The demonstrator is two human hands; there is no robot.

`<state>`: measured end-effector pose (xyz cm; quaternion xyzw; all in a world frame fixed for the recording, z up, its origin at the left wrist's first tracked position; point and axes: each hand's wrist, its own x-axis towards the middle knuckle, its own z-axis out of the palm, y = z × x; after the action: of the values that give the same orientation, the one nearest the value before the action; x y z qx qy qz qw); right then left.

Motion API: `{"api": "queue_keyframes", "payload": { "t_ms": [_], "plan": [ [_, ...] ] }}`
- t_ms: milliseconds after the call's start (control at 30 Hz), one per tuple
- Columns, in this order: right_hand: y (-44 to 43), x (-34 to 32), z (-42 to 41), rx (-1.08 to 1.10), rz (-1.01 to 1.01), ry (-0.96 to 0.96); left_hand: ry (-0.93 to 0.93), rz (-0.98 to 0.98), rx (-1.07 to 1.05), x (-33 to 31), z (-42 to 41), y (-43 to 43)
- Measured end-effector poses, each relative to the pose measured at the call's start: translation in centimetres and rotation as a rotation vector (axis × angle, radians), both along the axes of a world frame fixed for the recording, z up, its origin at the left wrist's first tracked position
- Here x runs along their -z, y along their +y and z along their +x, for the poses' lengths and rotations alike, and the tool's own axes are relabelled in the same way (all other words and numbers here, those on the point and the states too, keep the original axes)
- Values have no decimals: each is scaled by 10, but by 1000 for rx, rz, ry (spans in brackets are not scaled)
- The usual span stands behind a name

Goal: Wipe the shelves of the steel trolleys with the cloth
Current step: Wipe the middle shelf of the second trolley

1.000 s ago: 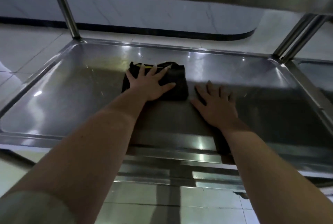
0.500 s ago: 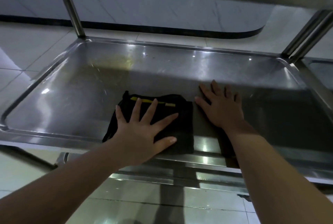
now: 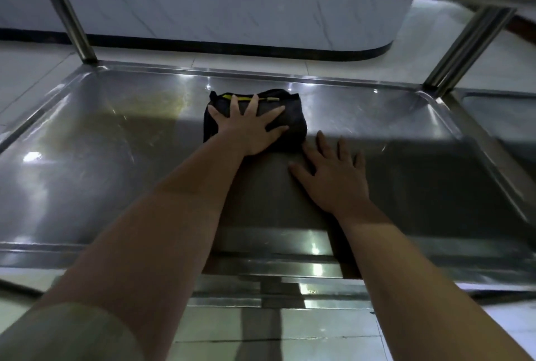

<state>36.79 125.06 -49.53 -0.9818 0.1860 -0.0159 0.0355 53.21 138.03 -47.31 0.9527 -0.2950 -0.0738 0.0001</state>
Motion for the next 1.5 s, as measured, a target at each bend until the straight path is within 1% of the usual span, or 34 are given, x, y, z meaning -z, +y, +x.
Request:
{"api": "queue_keyframes", "payload": {
  "t_ms": [133,267,333,433,567,667,800,867,967,1133,1233,1333,1500],
  "plan": [
    [-4,0,2,-19,19,22,20,40,80,2,-40,47],
    [-5,-3,1,-18,27,30,32,-12,169,4,-109,123],
    [-3,-5,1,-16,27,26,13,-8,168,4,-138,148],
    [-1,-6,-1,-16,24,30,-12,17,116,1,-152,156],
    [0,-11,3,32,60,92,-13,-6,91,-2,-153,147],
    [20,-15,16,96,111,148,10,-36,84,-3,-154,149],
    [38,-10,10,58,68,78,34,-106,45,-1,-152,154],
    [34,-8,8,43,43,80,45,-78,-2,1,-131,155],
    [35,-7,9,-21,-20,100,36,4,-55,0,-75,149],
    [36,-6,9,-85,-37,90,21,0,-122,-1,9,117],
    [36,-6,12,-68,-40,94,38,12,-146,-7,29,100],
    [34,-8,14,-62,-20,131,50,27,-113,-8,12,106],
    [36,-14,9,-75,-11,166,24,-21,55,3,-75,168]
  ]
}}
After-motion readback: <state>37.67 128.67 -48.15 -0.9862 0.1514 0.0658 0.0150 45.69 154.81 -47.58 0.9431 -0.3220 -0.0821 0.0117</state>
